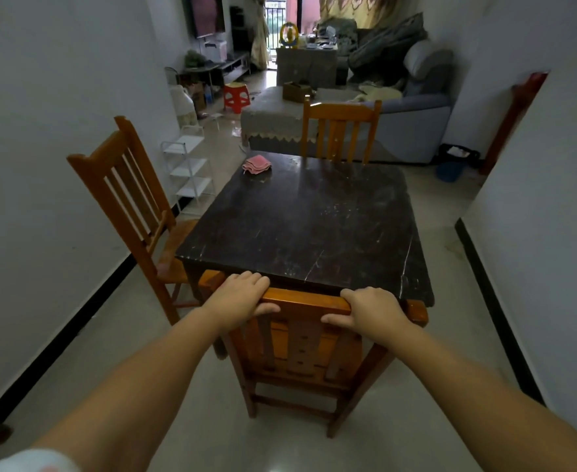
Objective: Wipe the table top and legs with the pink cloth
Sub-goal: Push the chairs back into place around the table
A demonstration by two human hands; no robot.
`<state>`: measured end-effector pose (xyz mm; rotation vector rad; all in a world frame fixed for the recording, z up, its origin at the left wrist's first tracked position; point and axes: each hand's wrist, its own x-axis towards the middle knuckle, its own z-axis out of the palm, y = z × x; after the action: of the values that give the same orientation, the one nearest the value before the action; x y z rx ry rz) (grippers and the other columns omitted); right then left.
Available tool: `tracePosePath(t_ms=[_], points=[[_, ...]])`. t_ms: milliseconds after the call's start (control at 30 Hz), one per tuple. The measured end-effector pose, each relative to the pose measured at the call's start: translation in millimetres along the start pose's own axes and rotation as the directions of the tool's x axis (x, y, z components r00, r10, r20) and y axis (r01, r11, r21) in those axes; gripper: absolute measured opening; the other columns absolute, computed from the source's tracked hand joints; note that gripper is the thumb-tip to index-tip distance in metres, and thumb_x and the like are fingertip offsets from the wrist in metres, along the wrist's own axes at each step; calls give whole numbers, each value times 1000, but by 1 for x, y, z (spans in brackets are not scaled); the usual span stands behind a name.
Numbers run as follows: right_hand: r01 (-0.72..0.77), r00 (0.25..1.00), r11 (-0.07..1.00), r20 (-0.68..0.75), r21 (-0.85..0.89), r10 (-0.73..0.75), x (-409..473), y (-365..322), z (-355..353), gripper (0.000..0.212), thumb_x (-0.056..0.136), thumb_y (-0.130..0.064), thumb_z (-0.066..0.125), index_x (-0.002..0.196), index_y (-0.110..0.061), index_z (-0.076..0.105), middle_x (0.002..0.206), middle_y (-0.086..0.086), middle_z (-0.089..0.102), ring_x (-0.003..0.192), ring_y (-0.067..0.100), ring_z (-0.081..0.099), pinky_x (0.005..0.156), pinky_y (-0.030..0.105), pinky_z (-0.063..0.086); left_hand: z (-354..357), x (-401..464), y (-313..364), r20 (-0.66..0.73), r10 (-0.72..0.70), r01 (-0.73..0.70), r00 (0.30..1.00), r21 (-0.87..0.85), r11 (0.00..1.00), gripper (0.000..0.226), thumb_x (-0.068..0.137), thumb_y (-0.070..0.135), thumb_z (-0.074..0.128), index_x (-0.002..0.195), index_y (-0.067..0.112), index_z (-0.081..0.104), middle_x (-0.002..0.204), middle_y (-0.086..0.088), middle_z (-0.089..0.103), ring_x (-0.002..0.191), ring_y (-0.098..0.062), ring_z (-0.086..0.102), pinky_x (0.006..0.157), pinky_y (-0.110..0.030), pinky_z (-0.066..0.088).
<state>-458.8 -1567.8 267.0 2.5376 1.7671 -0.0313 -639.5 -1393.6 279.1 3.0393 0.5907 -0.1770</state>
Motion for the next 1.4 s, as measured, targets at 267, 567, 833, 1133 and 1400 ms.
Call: tracePosePath(t_ms=[267, 567, 833, 1133, 1400], points=[[-13, 1000, 1000, 15, 23, 13, 21, 12, 0, 58, 79, -76, 36, 98, -23, 53, 82, -6, 58, 76, 12, 60, 70, 27, 53, -3, 25, -9, 26, -4, 5, 1000, -29, 1000, 47, 90, 58, 36, 115, 19, 46, 114, 0, 52, 107, -15, 47, 94, -29, 35], [138, 972, 946, -222, 293, -74, 85, -28, -48, 47, 90, -60, 35, 122, -28, 50, 116, -7, 58, 99, 9, 56, 80, 28, 50, -52, 29, -27, -164, -78, 87, 983, 52, 995, 65, 88, 64, 28, 135, 19, 36, 132, -4, 47, 125, -21, 40, 111, -44, 18], [352, 931, 904, -185, 241, -314, 198, -130, -62, 53, 94, -54, 34, 136, -22, 40, 139, 1, 43, 124, 20, 44, 94, 37, 44, -46, -41, -157, -247, -455, 462, 856, -34, 886, 58, 92, 57, 31, 135, 19, 35, 131, -3, 48, 122, -21, 43, 105, -36, 28], [490, 871, 846, -147, 209, -468, 330, -270, -52, 53, 94, -55, 32, 136, -22, 39, 138, 3, 43, 123, 21, 44, 97, 40, 43, -14, -79, -334, -119, -614, 609, 780, -80, 789, 57, 92, 56, 30, 137, 21, 32, 133, -4, 45, 122, -22, 41, 103, -36, 27], [351, 936, 901, -132, 254, -327, 470, -360, -78, 53, 94, -54, 31, 136, -23, 39, 138, 3, 44, 124, 20, 45, 99, 39, 44, -52, -41, -506, -146, -538, 531, 830, -82, 843, 56, 93, 53, 32, 138, 19, 32, 138, -5, 42, 126, -22, 39, 104, -37, 27]])
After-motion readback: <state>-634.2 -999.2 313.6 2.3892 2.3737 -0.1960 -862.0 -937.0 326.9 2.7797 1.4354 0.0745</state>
